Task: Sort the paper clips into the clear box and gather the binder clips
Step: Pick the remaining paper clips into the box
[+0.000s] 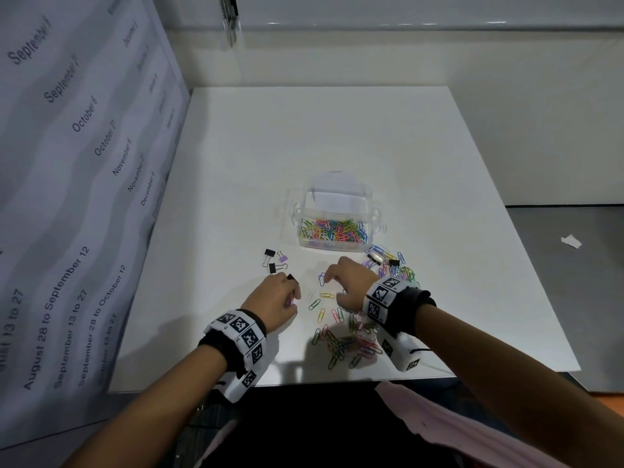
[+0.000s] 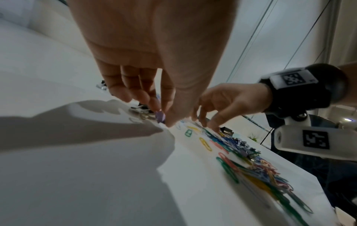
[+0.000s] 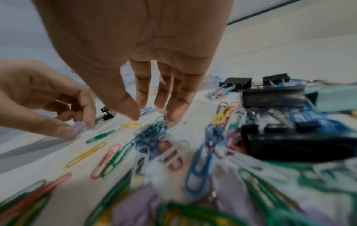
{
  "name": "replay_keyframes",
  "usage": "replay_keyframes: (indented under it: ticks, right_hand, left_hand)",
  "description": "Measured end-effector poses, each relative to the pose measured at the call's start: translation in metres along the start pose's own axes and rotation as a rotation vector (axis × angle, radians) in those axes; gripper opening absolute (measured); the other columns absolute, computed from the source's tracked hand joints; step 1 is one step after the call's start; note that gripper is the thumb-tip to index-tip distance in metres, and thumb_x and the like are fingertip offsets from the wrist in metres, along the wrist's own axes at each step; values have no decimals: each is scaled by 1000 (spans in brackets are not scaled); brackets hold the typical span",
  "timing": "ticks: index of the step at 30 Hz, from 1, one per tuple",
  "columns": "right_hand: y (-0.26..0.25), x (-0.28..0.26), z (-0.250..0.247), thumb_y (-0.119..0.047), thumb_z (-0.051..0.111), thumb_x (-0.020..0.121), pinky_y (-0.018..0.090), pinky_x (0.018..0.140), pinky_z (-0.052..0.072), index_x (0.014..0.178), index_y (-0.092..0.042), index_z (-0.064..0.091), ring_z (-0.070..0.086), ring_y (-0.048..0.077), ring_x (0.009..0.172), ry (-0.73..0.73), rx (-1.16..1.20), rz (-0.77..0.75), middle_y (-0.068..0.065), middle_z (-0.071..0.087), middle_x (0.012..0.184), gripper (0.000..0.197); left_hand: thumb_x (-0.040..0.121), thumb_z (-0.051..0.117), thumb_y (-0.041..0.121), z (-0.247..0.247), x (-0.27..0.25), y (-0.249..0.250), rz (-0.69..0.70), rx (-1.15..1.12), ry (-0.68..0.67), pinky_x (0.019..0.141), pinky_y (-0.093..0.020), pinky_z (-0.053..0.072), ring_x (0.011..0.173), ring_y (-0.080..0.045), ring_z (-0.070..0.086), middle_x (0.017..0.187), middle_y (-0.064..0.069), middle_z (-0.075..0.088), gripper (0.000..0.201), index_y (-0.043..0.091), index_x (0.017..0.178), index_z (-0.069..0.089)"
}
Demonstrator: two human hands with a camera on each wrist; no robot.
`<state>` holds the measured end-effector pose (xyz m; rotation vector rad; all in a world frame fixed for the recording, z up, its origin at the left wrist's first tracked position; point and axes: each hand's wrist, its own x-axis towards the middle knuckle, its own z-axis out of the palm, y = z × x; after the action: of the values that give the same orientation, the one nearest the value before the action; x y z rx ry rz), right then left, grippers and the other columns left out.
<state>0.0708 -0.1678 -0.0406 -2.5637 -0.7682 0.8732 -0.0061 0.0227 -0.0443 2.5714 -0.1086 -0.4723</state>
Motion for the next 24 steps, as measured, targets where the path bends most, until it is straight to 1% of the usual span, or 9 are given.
replay_keyframes:
  ticks: [3,4,6,10,13,16,18,20,24]
  right_hand:
    - [-6,7,-1,-11,51,83,37,89,45,128,-19,46,44,25,114,41,-62,-6,7,43,123,46]
    - [-8,8,0,-9,49,84,36,90,44,131,-20,45,40,24,119,43,-82,-3,7,42,126,49]
    - [-11,8,2,-2,45,84,33,87,43,132,-20,45,37,24,121,42,-118,-16,6,42,127,52]
    - [-6,-1,8,6,39,82,39,93,42,123,-17,55,39,25,115,-33,-111,-79,8,46,121,50]
    - [4,-10,5,1,43,83,35,95,38,113,-17,63,42,26,114,-71,-114,-83,9,52,118,41]
    - [16,-16,-5,-14,57,83,32,97,32,117,-18,60,44,26,114,-63,-106,-80,10,52,117,34]
    - [26,-19,-7,-27,68,77,32,99,32,121,-19,55,43,24,114,-60,-134,-70,9,49,119,46]
    - [31,-22,-6,-33,75,71,33,99,35,124,-19,51,42,25,115,-65,-142,-61,10,46,122,60]
    - [24,-25,-2,-26,76,72,28,95,35,129,-15,46,42,24,116,-93,-121,-22,10,39,126,65]
  left_hand:
    - [79,58,12,6,3,3,-38,49,-4,88,-32,44,104,-23,49,103,-5,54,28,15,107,62]
    - [80,58,14,8,3,5,-41,54,-10,89,-33,44,106,-24,48,107,-6,54,30,16,110,61]
    - [81,59,20,11,4,11,-19,52,-17,90,-33,42,108,-24,47,111,-5,52,33,17,114,58]
    - [76,70,33,17,3,19,15,41,-70,95,-31,41,113,-21,43,118,-4,47,58,17,127,47]
    - [70,78,37,20,5,22,10,59,-128,97,-33,42,114,-21,44,121,-5,44,74,15,131,43]
    - [66,81,35,20,8,24,7,68,-156,99,-32,41,116,-21,43,125,-6,40,81,13,133,41]
    - [65,83,32,21,10,27,11,74,-171,98,-32,41,117,-22,43,127,-6,39,84,13,135,39]
    - [66,82,31,22,13,31,24,70,-178,98,-32,41,117,-22,43,127,-6,39,83,13,135,39]
    - [74,77,26,26,21,41,29,28,-147,97,-31,41,113,-24,48,125,-9,42,68,11,131,44]
